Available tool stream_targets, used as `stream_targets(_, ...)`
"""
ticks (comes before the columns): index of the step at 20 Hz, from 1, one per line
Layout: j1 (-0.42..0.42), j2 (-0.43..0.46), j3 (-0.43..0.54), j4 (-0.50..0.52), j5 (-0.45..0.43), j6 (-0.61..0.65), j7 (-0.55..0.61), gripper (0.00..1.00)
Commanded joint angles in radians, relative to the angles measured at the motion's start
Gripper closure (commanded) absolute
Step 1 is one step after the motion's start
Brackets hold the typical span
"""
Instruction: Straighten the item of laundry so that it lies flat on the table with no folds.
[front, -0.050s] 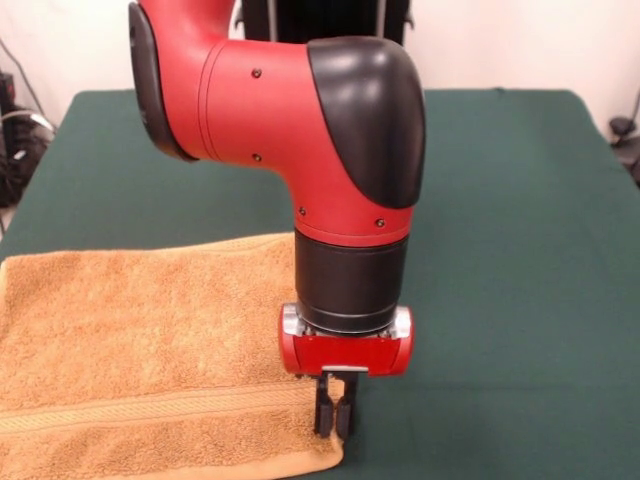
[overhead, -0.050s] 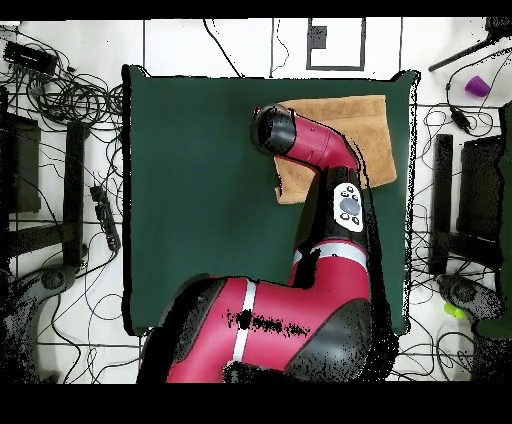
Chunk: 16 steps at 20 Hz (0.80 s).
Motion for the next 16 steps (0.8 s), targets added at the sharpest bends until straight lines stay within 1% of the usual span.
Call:
stream_targets(1,0.057,0.096,0.051,0.086,0.047,0.004,0.284,1.0)
stream_targets(3,0.067,0.1,0.034,0.075,0.047,0.02,0.291,1.0)
stream_targets(6,0.082,0.106,0.0,0.044,0.047,0.085,0.293,1.0)
stream_targets(9,0.065,0.092,0.023,0.06,0.05,0.078,0.267,1.0)
stream_targets(12,0.051,0.058,0.056,0.102,0.051,0.034,0.255,1.0)
stream_targets(14,0.032,0.021,0.087,0.136,0.065,0.048,0.249,1.0)
stream_targets(16,0.018,-0.003,0.107,0.144,0.085,0.089,0.245,1.0)
